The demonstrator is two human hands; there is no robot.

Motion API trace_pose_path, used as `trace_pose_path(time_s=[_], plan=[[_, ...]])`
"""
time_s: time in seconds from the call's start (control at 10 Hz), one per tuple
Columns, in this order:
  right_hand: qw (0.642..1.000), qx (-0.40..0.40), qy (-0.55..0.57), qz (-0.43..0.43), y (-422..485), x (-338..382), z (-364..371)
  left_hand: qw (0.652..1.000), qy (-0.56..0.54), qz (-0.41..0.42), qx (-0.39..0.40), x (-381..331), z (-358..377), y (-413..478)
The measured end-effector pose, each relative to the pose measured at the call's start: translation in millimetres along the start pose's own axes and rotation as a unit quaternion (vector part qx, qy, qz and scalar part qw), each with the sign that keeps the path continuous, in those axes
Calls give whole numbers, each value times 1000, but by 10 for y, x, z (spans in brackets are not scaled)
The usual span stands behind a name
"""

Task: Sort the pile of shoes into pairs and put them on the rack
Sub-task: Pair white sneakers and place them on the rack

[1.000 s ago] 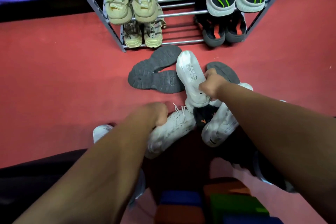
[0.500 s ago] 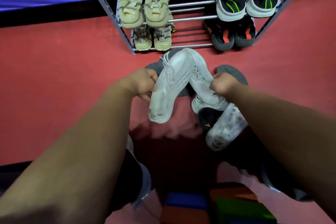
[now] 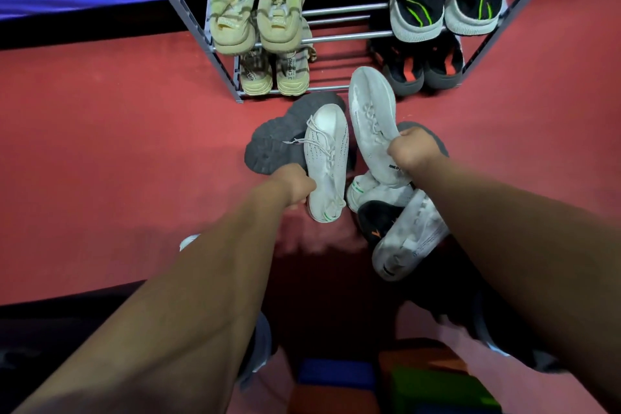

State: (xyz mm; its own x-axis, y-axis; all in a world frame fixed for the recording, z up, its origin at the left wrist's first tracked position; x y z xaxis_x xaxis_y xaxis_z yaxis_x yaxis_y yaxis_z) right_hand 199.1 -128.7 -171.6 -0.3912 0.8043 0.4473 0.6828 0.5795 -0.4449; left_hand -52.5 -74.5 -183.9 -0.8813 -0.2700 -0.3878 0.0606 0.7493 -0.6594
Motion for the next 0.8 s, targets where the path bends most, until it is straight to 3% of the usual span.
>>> trace_pose_path(time_s=[0.2,0.3,0.4,0.5,0.6,0.7,0.8], plan=[[968,-69,-239,-37,17,3,-198,993,91,-37,59,-140,173,-141],[960,-38,-273,56,218,-259,-282,976,101,-48,185,-366,433,-317],[945,79,-317,26,239,-475,-293,968,103,1,228,-555,753,-438],[952,91,-291,22,-53,-507,-388,961,157,115,198,-637,1034,-574],[984,68,-160,45,-157,-549,-469,945,216,202,136,-630,1237,-703],[988,113,-70,80,-59,-567,-514,968,124,181,123,-552,1288,-705],[984,161,43,59,53,-478,-657,956,-77,86,270,-523,1176,-707]])
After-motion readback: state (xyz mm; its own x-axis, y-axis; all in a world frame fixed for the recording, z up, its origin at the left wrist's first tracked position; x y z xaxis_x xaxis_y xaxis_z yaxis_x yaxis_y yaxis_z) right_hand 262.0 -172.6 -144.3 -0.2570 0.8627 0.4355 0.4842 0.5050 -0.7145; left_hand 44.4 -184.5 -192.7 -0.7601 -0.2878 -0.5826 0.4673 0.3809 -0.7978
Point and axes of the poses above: each hand's wrist, its own y-axis towards the middle knuckle, its own z-axis out of the palm, x = y × z, the point moved 2 cm from there along y, towards the middle knuckle, and after that the axes turned 13 degrees about -x, right-handed, at the moved point
